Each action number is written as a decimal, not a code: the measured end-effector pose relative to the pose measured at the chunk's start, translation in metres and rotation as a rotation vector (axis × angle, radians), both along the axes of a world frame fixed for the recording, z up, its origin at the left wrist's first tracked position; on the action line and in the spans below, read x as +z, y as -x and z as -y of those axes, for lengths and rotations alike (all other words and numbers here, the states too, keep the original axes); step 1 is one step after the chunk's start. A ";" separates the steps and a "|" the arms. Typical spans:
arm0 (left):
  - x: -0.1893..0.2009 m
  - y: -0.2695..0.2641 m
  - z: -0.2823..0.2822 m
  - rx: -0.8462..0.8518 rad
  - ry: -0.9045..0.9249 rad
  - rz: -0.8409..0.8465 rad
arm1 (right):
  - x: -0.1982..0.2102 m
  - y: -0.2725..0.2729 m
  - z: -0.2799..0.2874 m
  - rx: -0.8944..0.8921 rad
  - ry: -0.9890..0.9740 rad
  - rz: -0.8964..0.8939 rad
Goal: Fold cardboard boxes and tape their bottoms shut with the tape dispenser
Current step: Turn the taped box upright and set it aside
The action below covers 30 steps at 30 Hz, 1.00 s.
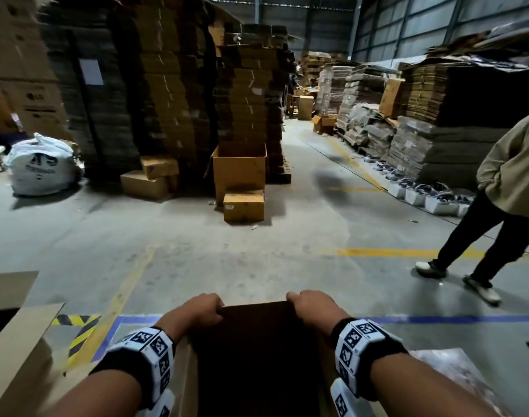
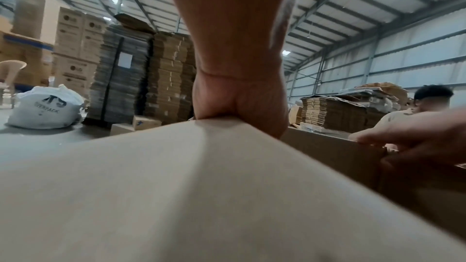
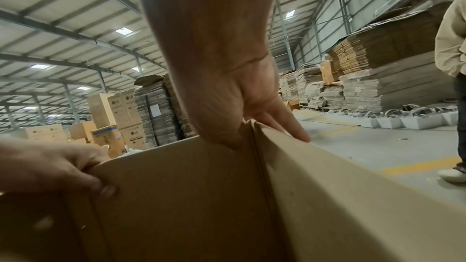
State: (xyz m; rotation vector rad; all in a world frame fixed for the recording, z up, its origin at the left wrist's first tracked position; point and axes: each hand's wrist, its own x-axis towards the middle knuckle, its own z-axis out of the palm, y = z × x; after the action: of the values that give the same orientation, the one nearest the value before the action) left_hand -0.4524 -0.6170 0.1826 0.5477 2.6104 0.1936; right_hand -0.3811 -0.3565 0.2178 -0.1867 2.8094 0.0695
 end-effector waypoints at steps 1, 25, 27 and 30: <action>-0.001 0.000 0.000 0.004 0.004 0.002 | 0.000 0.002 0.000 -0.002 -0.009 0.001; 0.069 -0.174 -0.003 0.157 -0.040 -0.133 | 0.048 -0.179 -0.012 -0.271 0.481 0.237; 0.069 -0.227 0.002 0.192 -0.023 -0.125 | 0.055 -0.231 -0.013 -0.229 0.496 0.210; 0.063 -0.303 0.013 0.268 -0.001 -0.105 | 0.048 -0.300 -0.023 -0.220 0.466 0.208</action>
State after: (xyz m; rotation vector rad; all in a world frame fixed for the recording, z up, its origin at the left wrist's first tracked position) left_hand -0.1494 -0.6297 0.2460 0.2103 2.7806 0.2582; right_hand -0.0809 -0.3339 0.2654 0.0115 2.5747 -0.6206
